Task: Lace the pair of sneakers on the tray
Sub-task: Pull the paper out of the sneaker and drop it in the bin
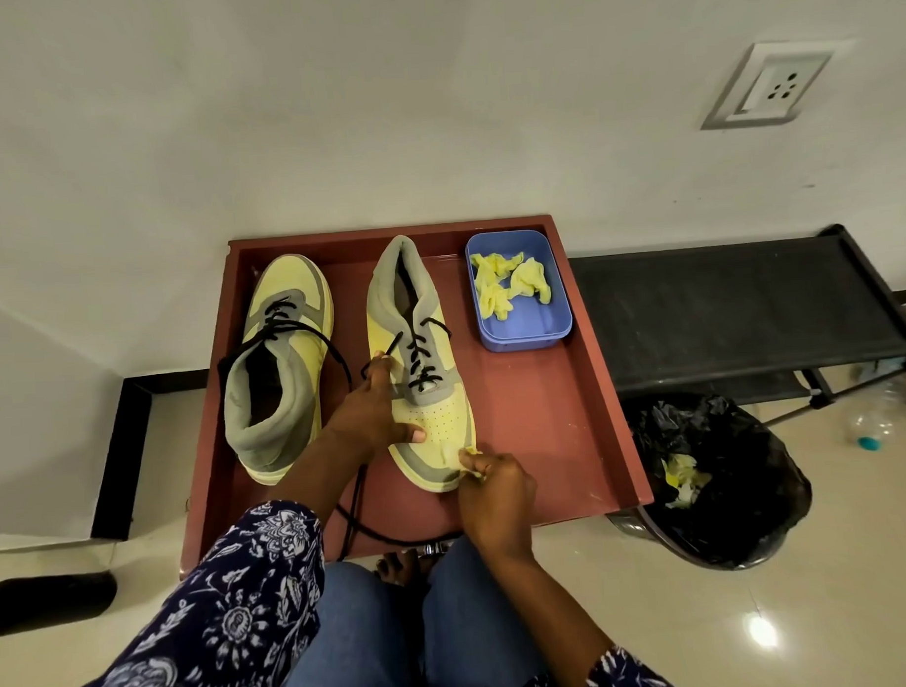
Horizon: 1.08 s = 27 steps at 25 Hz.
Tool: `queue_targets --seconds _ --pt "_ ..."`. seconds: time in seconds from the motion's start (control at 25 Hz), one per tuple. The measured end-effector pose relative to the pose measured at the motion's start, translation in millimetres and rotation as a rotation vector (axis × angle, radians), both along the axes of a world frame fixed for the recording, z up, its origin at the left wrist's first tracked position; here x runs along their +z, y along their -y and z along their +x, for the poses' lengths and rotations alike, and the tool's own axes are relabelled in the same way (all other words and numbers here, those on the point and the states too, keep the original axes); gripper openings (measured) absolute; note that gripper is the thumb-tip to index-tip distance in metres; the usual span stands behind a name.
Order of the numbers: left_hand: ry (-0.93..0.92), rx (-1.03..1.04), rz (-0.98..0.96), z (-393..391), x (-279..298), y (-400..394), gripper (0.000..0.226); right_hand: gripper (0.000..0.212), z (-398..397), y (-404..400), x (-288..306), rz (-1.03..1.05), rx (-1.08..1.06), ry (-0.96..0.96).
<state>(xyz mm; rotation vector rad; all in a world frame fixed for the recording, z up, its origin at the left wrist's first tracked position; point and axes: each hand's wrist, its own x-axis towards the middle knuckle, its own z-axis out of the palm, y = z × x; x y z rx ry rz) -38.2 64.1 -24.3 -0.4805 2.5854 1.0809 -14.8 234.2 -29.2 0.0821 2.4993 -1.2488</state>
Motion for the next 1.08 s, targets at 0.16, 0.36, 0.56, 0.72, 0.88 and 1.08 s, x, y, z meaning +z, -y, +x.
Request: queue_targets --seconds 0.16,0.36,0.56,0.72,0.88,1.08 --pt "0.018 0.010 0.020 0.1 4.3 -2.7 0.098 0.026 -9.9 -4.6 3.1 -0.010 0.011 0.086" --pt "0.047 0.044 0.114 0.8 8.4 -3.1 0.099 0.027 -15.4 -5.2 6.0 0.010 0.026 0.066" --pt "-0.233 0.376 0.037 -7.4 9.6 -40.3 0.071 0.023 -2.2 6.7 -0.6 0.003 0.218 0.045" --pt "-0.246 0.444 -0.154 -10.1 3.3 -43.7 0.058 0.026 -4.1 7.9 1.7 -0.072 0.124 0.076" --pt "-0.211 0.421 -0.208 -8.3 4.6 -40.0 0.056 0.016 -12.9 8.6 -4.5 -0.202 -0.098 0.249" --pt "-0.210 0.440 -0.154 2.6 6.6 -34.3 0.051 0.014 -15.2 22.2 -8.7 -0.221 -0.173 0.318"
